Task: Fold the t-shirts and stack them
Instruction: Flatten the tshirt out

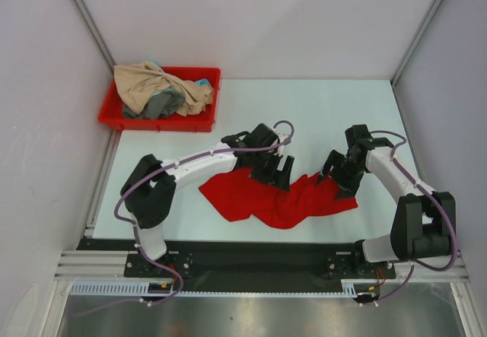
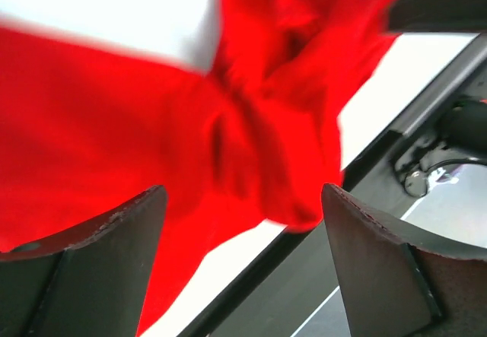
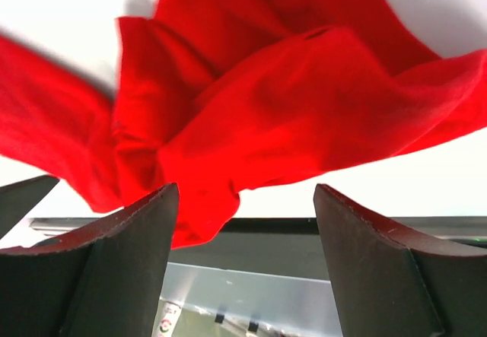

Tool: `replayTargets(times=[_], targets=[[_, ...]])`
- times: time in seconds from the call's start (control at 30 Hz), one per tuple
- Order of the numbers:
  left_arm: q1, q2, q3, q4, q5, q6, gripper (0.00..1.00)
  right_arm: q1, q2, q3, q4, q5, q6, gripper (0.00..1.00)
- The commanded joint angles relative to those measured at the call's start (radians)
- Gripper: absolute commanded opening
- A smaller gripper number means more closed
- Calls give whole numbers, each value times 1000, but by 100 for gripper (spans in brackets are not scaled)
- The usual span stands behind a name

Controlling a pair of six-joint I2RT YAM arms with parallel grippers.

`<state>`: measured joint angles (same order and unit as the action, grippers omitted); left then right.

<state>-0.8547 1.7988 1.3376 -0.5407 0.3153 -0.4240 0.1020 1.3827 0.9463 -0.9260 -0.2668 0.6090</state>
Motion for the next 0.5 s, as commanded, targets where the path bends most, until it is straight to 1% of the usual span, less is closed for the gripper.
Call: replayTargets(times=[0.0,0.03,0.13,0.2,0.23,0.27,0.3,0.37,0.4,0.43,0.47], targets=[[-29,65,101,-13,76,21,89,-4,41,25,19,57,9,78],[-33,101,129,-16,93,19,89,-5,59,25,30,67,9,78],[-50,141,155,-18,137,8,87,-13,91,16,45,71,-3,78],[-58,171,155,-10,157,-2,81,-15,117,0,56,70,-9,76],[-60,175,147,-5,157,-7,68,-15,122,-6,74,70,-9,69],[-58,175,144,-2,154,-4,60,-16,128,-10,81,70,-8,65],[-58,175,143,-8,122,-1,44,-15,130,-20,88,67,-8,57],[-55,163,147,-15,85,17,28,-15,136,-23,110,64,-15,47],[-53,157,150,-24,49,22,14,-15,139,-20,116,57,-17,41],[-50,143,152,-25,32,27,5,-15,144,-8,124,57,-21,28],[-41,131,150,-28,13,33,0,-13,148,3,127,54,-25,21]])
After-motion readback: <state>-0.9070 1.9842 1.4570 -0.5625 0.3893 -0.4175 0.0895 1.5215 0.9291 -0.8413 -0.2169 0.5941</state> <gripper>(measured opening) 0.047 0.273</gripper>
